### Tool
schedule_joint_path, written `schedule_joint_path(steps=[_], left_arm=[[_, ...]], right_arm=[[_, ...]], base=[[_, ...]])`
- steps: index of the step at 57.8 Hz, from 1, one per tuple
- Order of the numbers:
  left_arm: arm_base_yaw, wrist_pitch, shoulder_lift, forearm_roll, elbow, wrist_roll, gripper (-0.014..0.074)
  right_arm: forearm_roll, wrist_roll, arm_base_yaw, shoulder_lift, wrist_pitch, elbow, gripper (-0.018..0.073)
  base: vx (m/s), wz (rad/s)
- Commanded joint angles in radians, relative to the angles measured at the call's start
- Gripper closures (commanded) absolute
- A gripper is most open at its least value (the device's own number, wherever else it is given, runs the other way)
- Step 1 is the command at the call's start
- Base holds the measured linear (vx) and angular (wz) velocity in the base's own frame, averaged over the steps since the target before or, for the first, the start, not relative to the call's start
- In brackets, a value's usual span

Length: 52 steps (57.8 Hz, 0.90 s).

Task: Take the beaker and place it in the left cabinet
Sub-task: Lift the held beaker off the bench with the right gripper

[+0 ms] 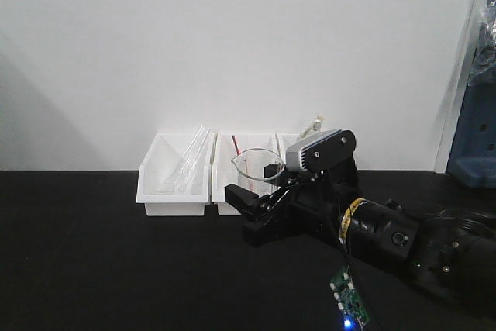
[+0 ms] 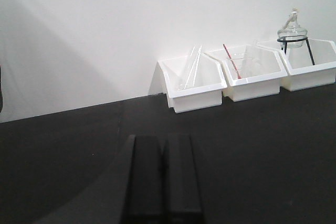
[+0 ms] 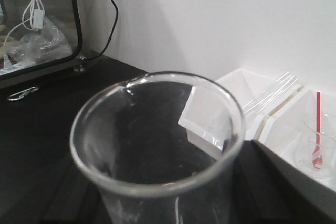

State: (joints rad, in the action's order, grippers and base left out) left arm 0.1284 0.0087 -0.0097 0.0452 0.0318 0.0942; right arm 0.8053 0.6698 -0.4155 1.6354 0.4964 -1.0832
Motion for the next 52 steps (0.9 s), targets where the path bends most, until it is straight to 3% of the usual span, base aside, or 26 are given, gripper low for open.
schedule_joint_path(steps=[1,52], left_arm=[[0.001,-0.083,-0.018,-0.003,0.016,-0.003,0.0595],[0.001,-0.083,-0.018,-0.003,0.016,-0.003,0.0595]], right_arm=[[-0.023,0.002,0.004,-0.049,0.063,-0.025,0.0568],[-0.023,0.002,0.004,-0.049,0.056,-0.025,0.0568]], base=[[0.00,0.00],[-0.02,0.03]])
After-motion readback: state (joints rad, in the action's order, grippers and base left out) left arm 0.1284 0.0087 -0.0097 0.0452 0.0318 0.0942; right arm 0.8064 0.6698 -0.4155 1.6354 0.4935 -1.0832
